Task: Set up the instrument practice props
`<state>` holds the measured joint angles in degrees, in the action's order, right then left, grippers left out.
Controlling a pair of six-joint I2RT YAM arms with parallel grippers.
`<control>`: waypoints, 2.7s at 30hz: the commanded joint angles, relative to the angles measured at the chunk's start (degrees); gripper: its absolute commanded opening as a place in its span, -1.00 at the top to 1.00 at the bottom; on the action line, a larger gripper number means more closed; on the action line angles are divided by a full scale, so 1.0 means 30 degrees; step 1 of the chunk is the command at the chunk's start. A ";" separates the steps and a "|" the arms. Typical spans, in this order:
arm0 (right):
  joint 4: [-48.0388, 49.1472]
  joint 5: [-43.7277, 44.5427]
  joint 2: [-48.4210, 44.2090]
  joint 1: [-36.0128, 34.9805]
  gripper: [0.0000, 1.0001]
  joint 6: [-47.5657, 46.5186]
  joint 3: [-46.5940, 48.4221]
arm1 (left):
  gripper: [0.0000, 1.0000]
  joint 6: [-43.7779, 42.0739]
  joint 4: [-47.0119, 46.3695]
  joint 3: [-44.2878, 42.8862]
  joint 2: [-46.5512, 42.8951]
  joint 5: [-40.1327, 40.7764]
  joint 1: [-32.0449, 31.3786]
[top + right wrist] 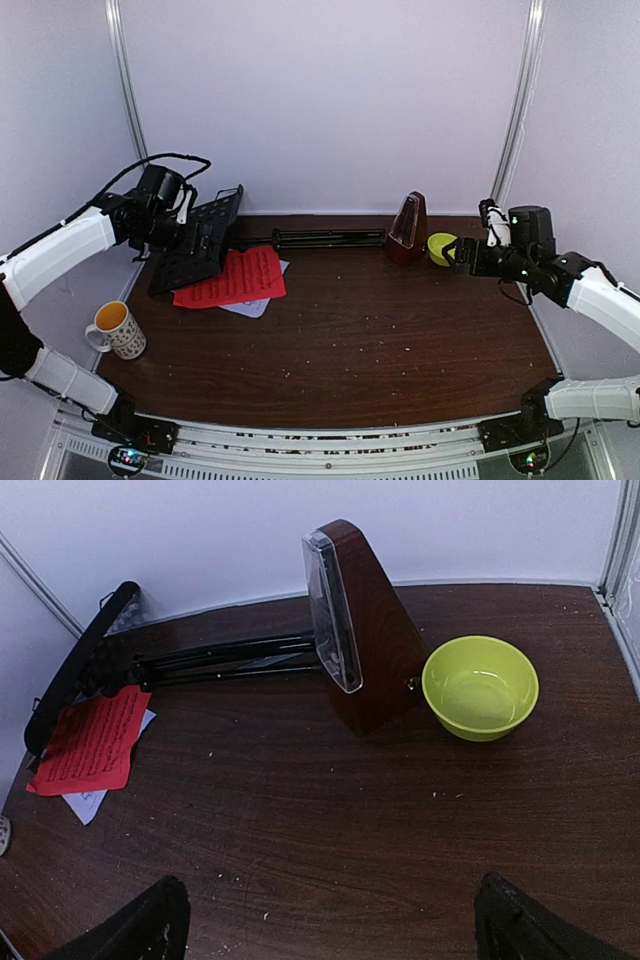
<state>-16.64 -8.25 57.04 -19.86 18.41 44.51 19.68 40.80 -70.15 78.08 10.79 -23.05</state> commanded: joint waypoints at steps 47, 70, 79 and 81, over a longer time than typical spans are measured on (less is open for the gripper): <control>0.1445 -0.0326 -0.5049 0.0297 -1.00 0.1074 -0.1068 | 0.02 0.2501 -0.0414 -1.6467 1.7883 -0.5674 0.2995; 0.2360 -0.1390 -0.5263 0.0299 -1.00 0.1899 -0.1438 | 1.00 0.2149 0.0932 -1.9447 1.8386 -0.3161 0.2879; 0.1985 -0.0785 -0.6371 0.0318 -1.00 0.1349 -0.1616 | 1.00 -0.0005 0.0852 -2.0649 1.6005 -0.1471 0.2766; 0.2044 -0.0492 -0.6535 0.0297 -1.00 0.1386 -0.1677 | 1.00 -0.0661 0.0874 -2.0884 1.5547 -0.1199 0.2735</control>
<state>-11.46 -11.46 38.63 -19.25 23.07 40.38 23.83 49.23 -127.22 134.28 2.74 -14.46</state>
